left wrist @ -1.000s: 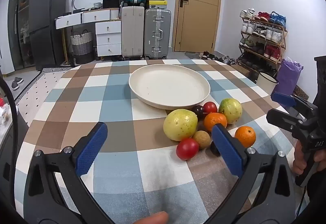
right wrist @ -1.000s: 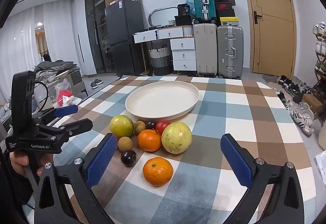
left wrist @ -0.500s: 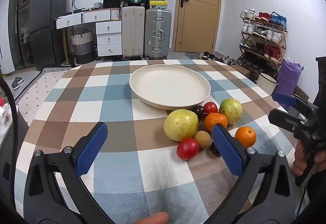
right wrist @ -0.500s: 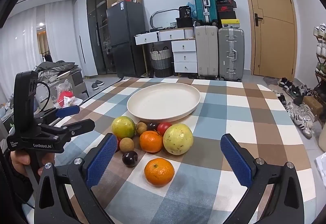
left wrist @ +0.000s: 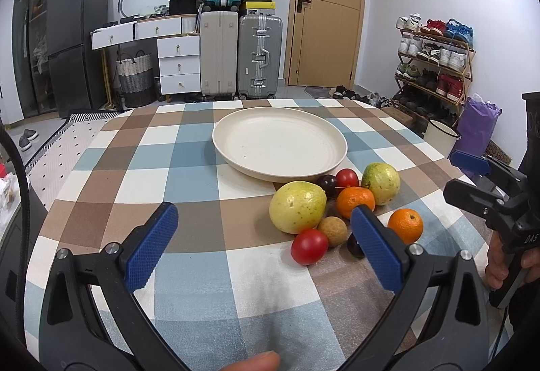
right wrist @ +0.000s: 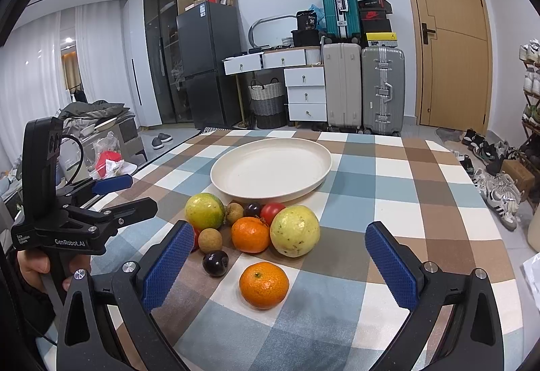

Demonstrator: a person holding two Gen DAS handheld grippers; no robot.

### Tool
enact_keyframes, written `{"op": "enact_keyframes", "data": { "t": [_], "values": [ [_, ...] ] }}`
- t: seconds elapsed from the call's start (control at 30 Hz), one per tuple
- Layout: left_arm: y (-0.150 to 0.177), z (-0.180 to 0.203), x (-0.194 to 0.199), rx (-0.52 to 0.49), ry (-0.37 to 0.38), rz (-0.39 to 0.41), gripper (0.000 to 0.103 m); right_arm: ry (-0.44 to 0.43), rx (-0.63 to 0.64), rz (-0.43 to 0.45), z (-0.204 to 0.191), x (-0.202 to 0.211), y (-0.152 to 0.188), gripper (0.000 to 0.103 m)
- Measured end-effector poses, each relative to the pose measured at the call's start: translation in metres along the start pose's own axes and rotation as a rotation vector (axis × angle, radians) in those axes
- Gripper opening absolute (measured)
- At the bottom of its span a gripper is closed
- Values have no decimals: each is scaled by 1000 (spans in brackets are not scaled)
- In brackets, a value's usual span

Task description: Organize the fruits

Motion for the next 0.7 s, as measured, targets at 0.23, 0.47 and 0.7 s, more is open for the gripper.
{"op": "enact_keyframes", "data": {
  "t": [0.23, 0.47, 0.7],
  "values": [
    [0, 0, 1, -1, 0, 1, 102, -1, -1, -2, 0, 0, 0, 103],
    [-5, 1, 1, -11, 0, 4, 102, -8, 1, -6, -1, -1, 1, 103],
    [-5, 8, -2, -15, 4, 1, 102, -9, -3, -7, -3, -4, 1, 103]
  ]
}}
Point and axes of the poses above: each gripper's, at about its wrist camera, not at the fingertips, and x roughly against the way its jaws point, z to its right, y to its underside, the point moved 8 cm from there along -x, roughly the way its jaws point, and after that the axes turned 11 degrees about x, right-handed, at the moved point
